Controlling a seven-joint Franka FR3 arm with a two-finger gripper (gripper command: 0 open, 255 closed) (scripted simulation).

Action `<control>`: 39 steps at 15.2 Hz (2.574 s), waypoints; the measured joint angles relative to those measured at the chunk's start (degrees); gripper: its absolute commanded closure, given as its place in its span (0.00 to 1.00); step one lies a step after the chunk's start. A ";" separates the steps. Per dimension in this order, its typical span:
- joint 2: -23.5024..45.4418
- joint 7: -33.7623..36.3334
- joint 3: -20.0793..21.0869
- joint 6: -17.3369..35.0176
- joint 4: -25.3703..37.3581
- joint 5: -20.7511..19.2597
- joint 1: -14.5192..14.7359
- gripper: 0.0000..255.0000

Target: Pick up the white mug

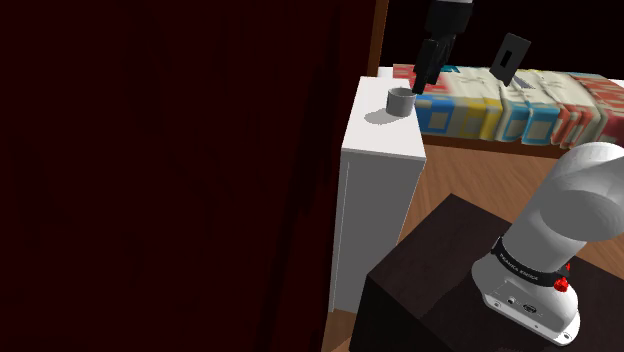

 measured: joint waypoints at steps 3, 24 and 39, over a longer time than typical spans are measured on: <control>1.78 -1.20 -0.99 1.45 0.27 -0.84 -0.53 0.00; 34.57 -18.94 -14.85 21.39 14.01 -5.97 -6.95 0.00; 48.47 -24.57 -17.38 29.24 20.20 -3.02 -9.13 1.00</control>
